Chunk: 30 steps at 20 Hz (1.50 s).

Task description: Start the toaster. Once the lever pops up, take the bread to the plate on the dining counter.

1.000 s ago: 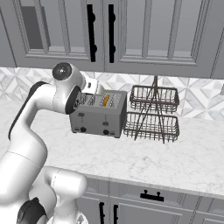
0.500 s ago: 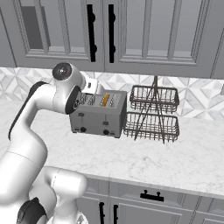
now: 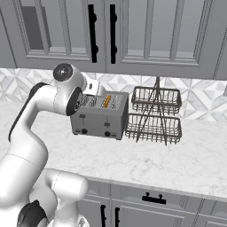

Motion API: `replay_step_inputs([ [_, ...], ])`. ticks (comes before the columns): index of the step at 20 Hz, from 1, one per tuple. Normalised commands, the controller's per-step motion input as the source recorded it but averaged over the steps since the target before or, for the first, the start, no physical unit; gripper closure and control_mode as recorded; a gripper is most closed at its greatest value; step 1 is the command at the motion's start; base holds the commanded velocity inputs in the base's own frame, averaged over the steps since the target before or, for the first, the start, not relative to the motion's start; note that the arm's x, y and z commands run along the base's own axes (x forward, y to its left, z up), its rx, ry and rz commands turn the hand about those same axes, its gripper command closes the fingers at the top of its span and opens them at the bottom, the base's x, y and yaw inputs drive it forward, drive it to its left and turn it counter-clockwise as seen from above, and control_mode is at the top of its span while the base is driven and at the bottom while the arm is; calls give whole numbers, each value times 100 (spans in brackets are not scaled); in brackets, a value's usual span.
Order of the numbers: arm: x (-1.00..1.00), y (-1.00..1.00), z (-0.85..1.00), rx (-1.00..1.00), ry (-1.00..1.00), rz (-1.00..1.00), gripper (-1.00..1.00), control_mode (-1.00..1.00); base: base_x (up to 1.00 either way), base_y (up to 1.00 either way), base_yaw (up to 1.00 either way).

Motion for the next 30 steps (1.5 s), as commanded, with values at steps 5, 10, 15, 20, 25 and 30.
replay_step_inputs([
  [5,0,0,0,0,0,0,-100,-100,0,0,0],
  [10,0,0,0,0,0,0,-100,-100,0,0,0],
  [15,0,0,0,0,0,0,-100,-100,0,0,0],
  [20,0,0,0,0,0,0,-100,-100,0,0,0],
  [25,0,0,0,0,0,0,-100,-100,0,0,0],
  [30,0,0,0,0,0,0,-100,-100,0,0,0],
])
